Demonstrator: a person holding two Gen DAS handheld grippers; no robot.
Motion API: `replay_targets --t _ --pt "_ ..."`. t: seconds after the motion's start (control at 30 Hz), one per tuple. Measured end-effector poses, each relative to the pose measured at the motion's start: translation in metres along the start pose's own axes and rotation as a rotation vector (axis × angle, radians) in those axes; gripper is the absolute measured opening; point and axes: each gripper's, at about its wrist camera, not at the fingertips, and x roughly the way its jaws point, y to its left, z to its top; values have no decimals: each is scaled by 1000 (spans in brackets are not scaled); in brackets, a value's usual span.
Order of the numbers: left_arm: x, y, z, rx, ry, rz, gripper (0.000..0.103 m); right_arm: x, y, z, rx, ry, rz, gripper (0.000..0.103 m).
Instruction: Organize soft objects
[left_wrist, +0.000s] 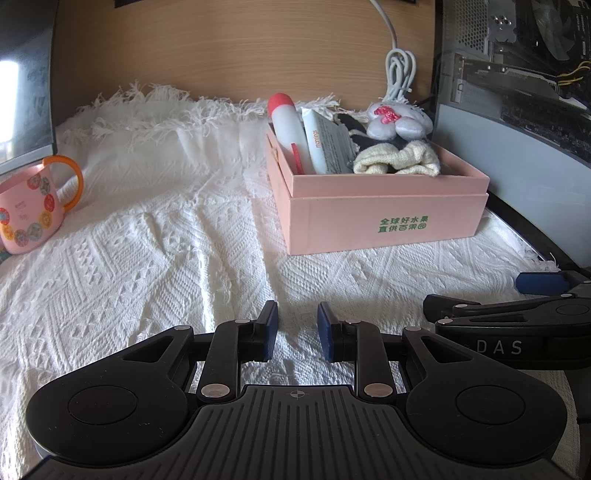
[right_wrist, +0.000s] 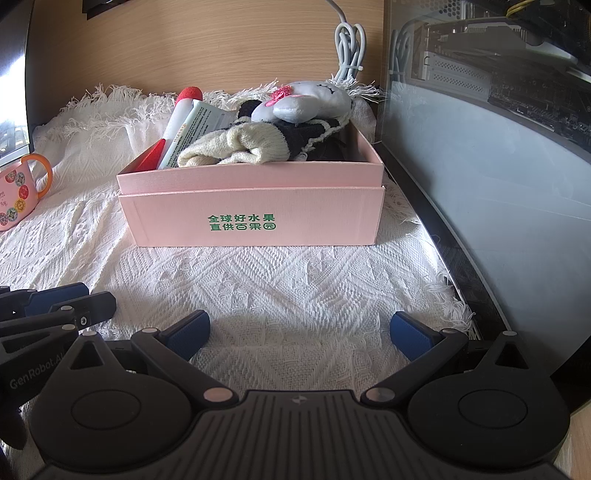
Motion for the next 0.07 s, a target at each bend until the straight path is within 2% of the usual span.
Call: replay_targets --t 0.07 --pt "0 0 0 -1 0 0 26 0 0 0 0 0 0 103"
